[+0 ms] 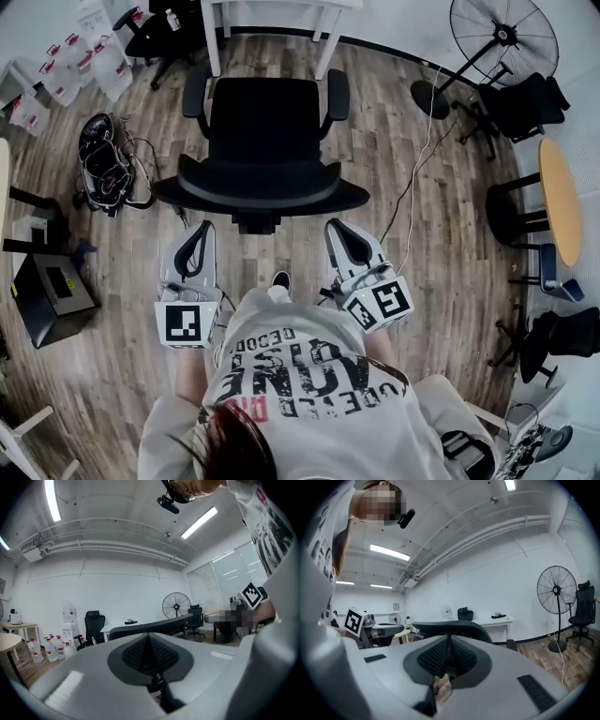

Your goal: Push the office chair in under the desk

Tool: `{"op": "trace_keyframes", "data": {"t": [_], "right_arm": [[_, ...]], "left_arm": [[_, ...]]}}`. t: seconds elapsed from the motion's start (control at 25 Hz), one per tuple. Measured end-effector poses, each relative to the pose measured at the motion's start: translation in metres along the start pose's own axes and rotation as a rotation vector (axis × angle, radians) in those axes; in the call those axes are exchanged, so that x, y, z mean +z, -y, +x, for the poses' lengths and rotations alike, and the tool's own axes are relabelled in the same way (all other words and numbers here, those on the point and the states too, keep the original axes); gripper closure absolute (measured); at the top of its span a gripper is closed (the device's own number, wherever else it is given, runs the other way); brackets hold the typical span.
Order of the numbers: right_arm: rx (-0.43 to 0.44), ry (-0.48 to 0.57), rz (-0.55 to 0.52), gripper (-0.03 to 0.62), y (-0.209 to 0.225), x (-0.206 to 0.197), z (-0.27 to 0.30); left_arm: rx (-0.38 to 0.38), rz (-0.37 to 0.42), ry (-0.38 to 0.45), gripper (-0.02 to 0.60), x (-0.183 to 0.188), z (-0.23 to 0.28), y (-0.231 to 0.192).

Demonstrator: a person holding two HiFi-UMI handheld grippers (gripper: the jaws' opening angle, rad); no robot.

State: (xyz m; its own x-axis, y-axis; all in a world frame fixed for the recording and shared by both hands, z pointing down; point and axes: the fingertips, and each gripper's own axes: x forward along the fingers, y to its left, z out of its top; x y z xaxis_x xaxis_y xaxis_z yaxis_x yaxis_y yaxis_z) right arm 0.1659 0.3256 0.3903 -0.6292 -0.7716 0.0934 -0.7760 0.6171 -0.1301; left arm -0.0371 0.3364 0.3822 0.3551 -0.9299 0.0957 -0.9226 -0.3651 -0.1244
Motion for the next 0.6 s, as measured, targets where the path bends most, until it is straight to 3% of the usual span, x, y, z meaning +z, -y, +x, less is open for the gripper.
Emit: {"op": "trace_keyframes", "data": {"t": [0.12,0.28,0.6], "right_arm": [[-0.013,-0.021,-0.002,0.563,0.011,-0.008,-0.001],[-0.038,-0.045,0.03,0.563,0.024,-0.02,-0.002],[-0.079,-0.121,-0.045,0.563,0.034,-0.033,0.006]], "left_arm": [[0.013,0.01,-0.019,0.569,-0.008,0.002,-0.004],[0.028,-0.012,-0.104,0.569,-0.022,0.005,-0.01],[-0.06,0.112,-0.173,0.569,-0.038,0.022,-0.014]]}}
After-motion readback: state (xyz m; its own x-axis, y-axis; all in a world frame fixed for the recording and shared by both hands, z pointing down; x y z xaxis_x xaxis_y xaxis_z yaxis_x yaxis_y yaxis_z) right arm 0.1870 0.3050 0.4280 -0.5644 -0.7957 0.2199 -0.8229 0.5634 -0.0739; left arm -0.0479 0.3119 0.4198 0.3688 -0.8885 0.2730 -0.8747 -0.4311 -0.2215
